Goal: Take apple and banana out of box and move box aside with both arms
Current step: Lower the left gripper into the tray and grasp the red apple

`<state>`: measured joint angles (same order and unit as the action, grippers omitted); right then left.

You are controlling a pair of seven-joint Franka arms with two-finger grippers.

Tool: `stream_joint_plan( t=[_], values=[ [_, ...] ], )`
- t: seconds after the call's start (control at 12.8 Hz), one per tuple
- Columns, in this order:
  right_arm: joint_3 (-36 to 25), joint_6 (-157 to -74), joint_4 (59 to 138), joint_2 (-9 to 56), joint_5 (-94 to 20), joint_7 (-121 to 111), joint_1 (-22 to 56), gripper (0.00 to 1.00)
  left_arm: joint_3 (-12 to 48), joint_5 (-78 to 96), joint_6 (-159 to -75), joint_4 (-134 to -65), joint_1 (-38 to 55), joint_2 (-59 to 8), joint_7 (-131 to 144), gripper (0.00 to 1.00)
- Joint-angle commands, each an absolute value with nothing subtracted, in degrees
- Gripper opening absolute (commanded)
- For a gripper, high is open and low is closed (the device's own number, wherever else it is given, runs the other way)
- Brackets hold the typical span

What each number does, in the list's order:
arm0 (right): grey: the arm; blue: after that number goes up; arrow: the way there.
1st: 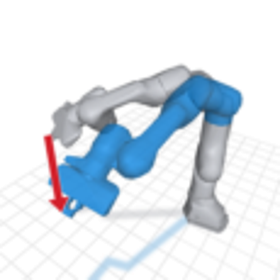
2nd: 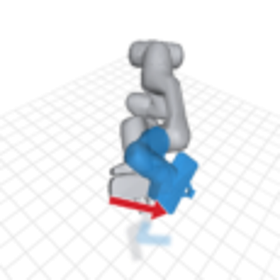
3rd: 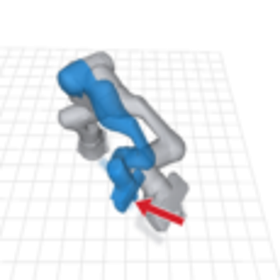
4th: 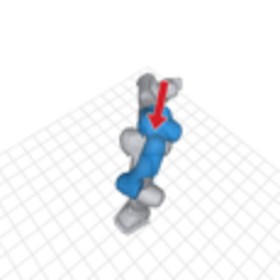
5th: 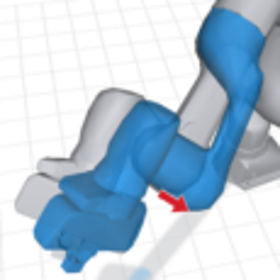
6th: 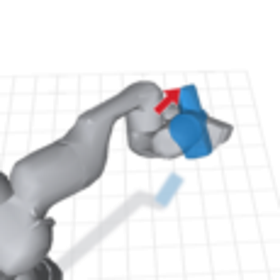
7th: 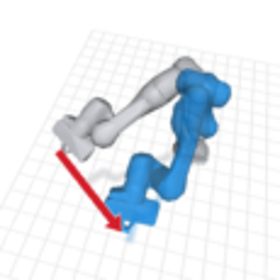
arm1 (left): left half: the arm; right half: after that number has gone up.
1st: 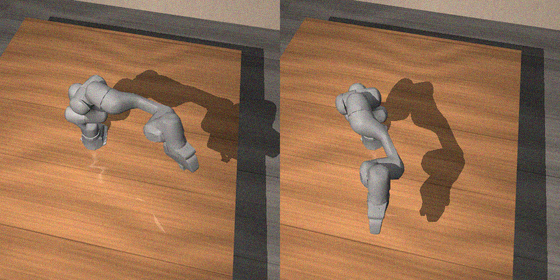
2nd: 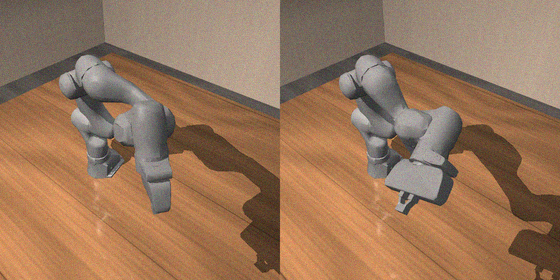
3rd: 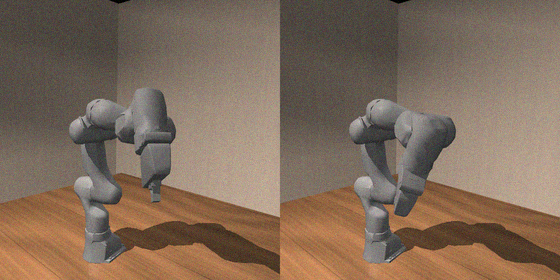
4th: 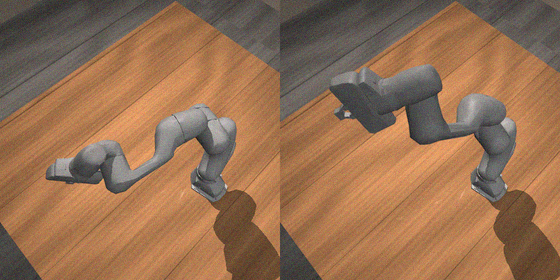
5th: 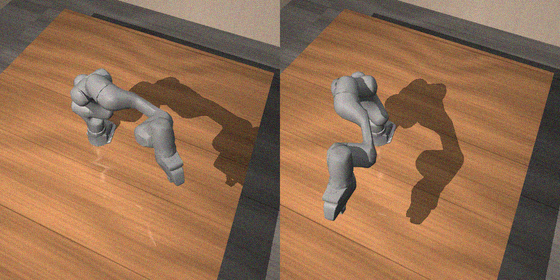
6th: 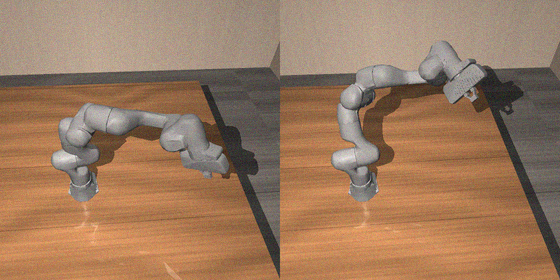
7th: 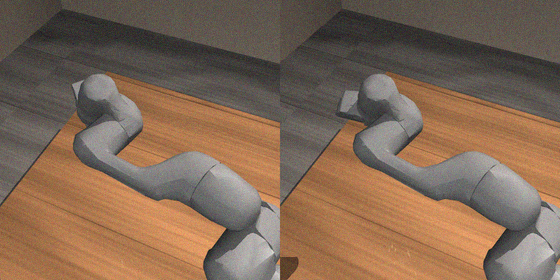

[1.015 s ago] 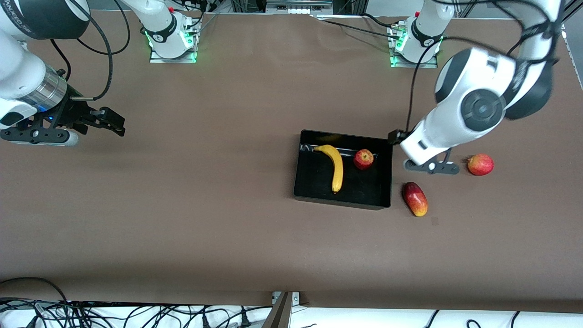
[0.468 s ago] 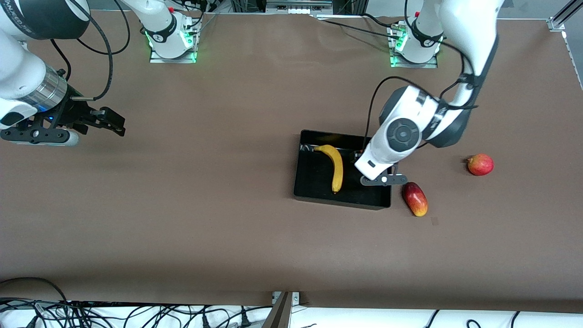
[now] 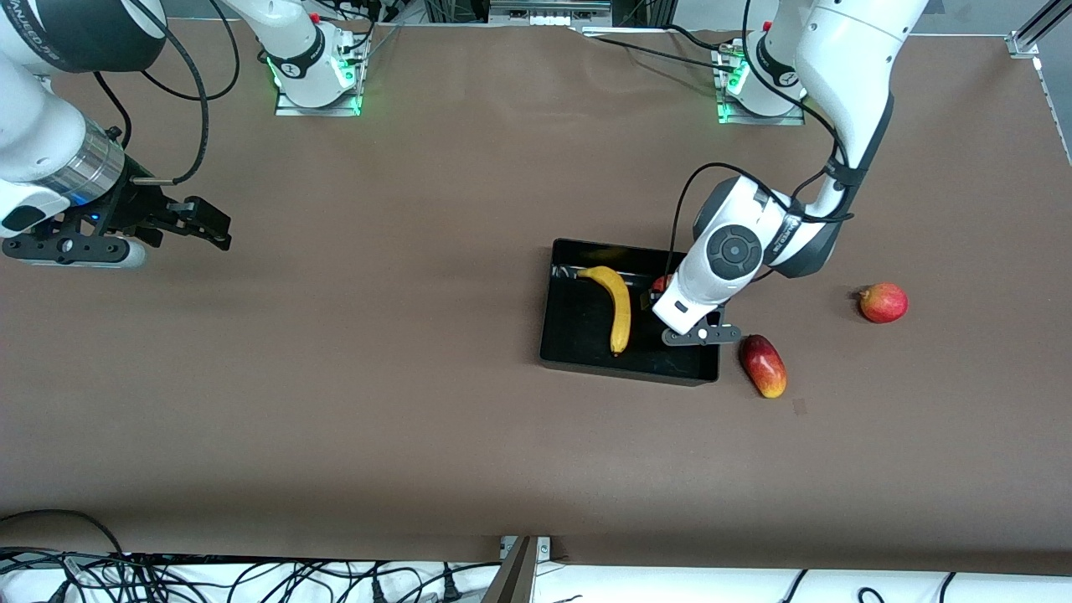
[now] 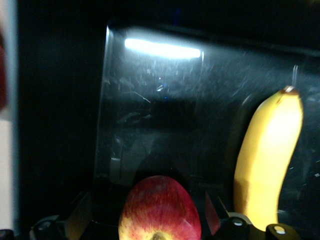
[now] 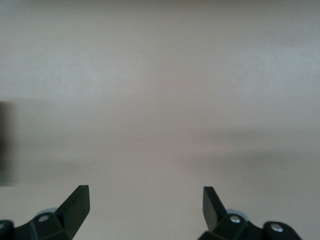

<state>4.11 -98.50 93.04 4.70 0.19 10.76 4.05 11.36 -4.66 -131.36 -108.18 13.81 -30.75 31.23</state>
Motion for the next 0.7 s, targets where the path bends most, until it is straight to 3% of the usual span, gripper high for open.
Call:
stream_joint_plan(
  t=[0.0, 0.16, 0.23, 0.31, 0.39, 0.62],
  values=[
    [4.5, -98.1, 92.3, 4.7, 1.1, 10.8, 4.0, 1.00, 11.5, -6.0, -132.5, -110.7, 15.6, -29.8, 33.0, 1.00],
    [4.5, -98.1, 92.3, 4.7, 1.1, 10.8, 4.0, 1.00, 11.5, -6.0, -132.4, -111.4, 16.9, -29.9, 33.1, 0.98],
    [4.5, -98.1, 92.3, 4.7, 1.1, 10.8, 4.0, 1.00, 11.5, -6.0, -132.1, -111.4, 16.8, -29.9, 32.4, 0.45],
    [4.5, -98.1, 92.3, 4.7, 1.0, 10.8, 4.0, 1.00, 11.5, -6.0, -131.8, -111.3, 16.2, -29.8, 32.0, 0.25],
    [4.5, -98.0, 92.3, 4.7, 1.0, 10.8, 4.0, 1.00, 11.4, -6.0, -131.3, -111.1, 16.1, -29.7, 31.5, 0.17],
    [4.5, -97.9, 92.4, 4.7, 1.0, 10.8, 4.0, 1.00, 11.4, -6.0, -122.6, -105.7, 16.0, -28.7, 30.9, 0.15]
  ],
)
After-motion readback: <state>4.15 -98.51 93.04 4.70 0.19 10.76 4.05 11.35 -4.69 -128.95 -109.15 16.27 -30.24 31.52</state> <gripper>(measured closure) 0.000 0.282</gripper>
